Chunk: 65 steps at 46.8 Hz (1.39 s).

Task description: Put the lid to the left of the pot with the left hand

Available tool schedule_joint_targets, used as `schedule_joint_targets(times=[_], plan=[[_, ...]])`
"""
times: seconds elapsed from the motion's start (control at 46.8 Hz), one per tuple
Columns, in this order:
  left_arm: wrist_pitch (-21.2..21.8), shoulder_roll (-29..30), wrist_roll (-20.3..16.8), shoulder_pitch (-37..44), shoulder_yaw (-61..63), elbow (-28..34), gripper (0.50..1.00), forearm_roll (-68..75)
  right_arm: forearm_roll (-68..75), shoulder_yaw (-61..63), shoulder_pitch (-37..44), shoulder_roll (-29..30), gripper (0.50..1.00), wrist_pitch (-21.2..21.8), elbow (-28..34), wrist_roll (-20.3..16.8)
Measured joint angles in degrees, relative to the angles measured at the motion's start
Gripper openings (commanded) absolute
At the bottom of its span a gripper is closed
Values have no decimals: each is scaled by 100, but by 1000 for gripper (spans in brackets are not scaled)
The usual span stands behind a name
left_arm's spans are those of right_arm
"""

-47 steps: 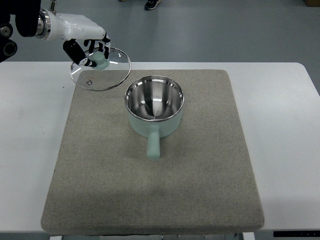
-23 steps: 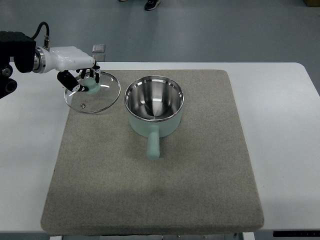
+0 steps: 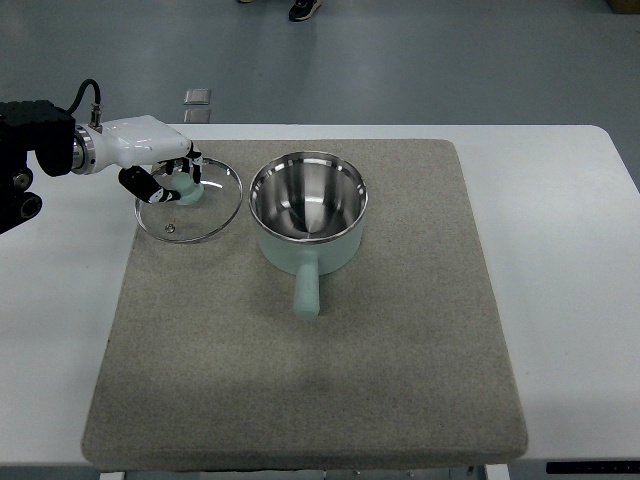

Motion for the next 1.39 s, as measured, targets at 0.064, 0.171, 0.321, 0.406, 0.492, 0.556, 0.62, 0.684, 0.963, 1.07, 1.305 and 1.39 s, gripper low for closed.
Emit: schedule_joint_targets(times=[0.064, 0.171, 0.321, 0.406, 0.492, 0.556, 0.62, 0.684, 0.963, 1.07, 1.305, 1.39], plan=[[0, -1, -2, 28, 10, 6, 782, 0, 0, 0, -3, 0, 924, 0, 0, 0], [5, -1, -6, 29, 64, 36, 934, -18, 0, 0, -1, 0, 924, 0, 0, 0], [40, -46, -8, 28, 54, 87, 994, -125, -1, 0, 0, 0, 924, -1, 0, 0], [53, -145, -8, 28, 24, 234, 994, -281, -1, 0, -6, 0, 924, -2, 0, 0], [55, -282, -3, 28, -7, 468, 994, -729, -1, 0, -2, 0, 924, -2, 0, 0], [55, -438, -2, 29, -25, 692, 994, -1217, -1, 0, 0, 0, 924, -2, 0, 0], [55, -634, -2, 29, -38, 1002, 996, -1939, -1, 0, -2, 0, 924, -2, 0, 0], [55, -780, -1, 5, -42, 1240, 996, -2770, -1, 2, -2, 0, 924, -2, 0, 0], [55, -942, -1, -70, -214, 1835, 994, -5566, -1, 0, -3, 0, 924, -2, 0, 0], [33, -951, -1, -23, -490, 2080, 994, -6515, -1, 0, -4, 0, 924, -2, 0, 0], [-165, -972, -1, -28, -634, 2255, 994, -7988, -1, 0, -6, 0, 924, 1, 0, 0], [-414, -928, 9, 12, -743, 2260, 994, -8538, -1, 0, 0, 0, 924, 1, 0, 0]])
